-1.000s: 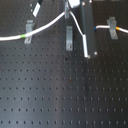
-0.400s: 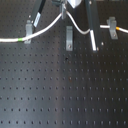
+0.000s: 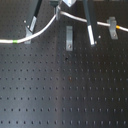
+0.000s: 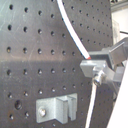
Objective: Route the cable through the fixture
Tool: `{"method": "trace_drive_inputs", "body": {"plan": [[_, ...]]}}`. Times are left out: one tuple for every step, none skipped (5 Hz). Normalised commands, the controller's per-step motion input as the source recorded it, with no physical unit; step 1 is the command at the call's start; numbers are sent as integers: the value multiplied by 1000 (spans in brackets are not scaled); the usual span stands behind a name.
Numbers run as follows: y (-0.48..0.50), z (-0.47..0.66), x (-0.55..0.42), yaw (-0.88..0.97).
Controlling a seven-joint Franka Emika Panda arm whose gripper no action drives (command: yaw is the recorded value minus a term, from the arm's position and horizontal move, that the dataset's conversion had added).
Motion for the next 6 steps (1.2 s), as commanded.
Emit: {"method": "trace_drive_inputs", "body": {"plan": [[392, 112, -258, 360], [34, 27, -11, 0], [-21, 15, 115, -214], [-92, 73, 75, -314], [-7, 206, -11, -234], [-79, 287, -78, -194]]}}
